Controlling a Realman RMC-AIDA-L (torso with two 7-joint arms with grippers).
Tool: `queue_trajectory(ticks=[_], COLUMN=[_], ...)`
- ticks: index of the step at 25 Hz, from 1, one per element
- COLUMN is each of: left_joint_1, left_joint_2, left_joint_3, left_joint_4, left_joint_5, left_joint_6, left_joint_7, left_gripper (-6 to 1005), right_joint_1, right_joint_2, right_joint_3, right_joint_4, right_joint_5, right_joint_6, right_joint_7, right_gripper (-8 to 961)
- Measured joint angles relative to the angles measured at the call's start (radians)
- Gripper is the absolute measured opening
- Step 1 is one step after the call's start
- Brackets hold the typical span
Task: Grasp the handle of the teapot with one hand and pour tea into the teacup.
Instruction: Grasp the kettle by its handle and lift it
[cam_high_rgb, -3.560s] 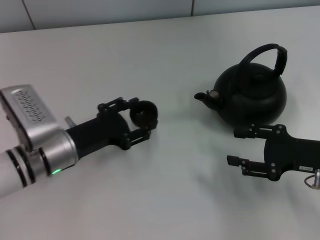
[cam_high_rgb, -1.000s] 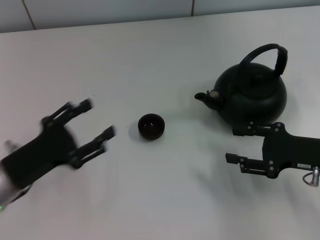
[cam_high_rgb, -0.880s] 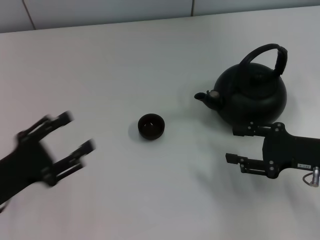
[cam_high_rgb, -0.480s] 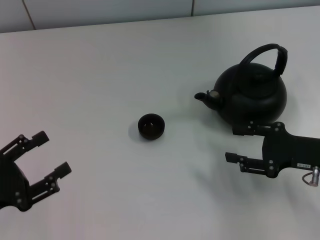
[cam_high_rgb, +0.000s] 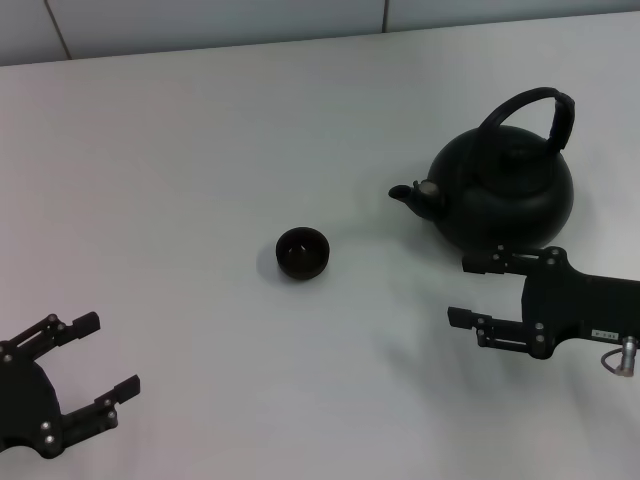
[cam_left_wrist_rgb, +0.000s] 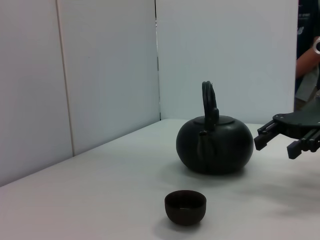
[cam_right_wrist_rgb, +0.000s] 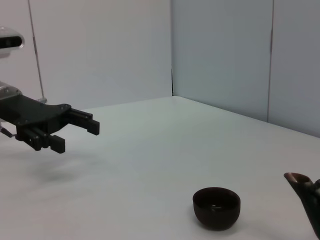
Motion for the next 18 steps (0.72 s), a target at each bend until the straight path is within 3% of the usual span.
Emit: queue_trajectory(ticks=[4,9,18], left_joint_1=[-0.002,-0.005,-0.009], left_joint_2=[0.000,-0.006,-0.011], left_joint_3=[0.000,-0.003,-0.022], left_joint_4=[0.001,0.001,-0.004], left_joint_5=[-0.002,-0.005,-0.009], left_joint_6=[-0.002,-0.002,-0.001], left_joint_7=[-0.005,-0.008,-0.012], left_gripper=[794,794,794], right_joint_1=[-0.003,-0.031,-0.180], right_joint_2=[0.000,0.001,0.001], right_joint_3=[0.016,0.156,0.365], right_joint_4=[0.010,0.084,0.427], right_joint_5=[0.004,0.040,0.304], right_joint_6=[-0.001,-0.057,-0.072], right_joint_7=[-0.001,-0.059,-0.430], right_gripper=[656,656,657])
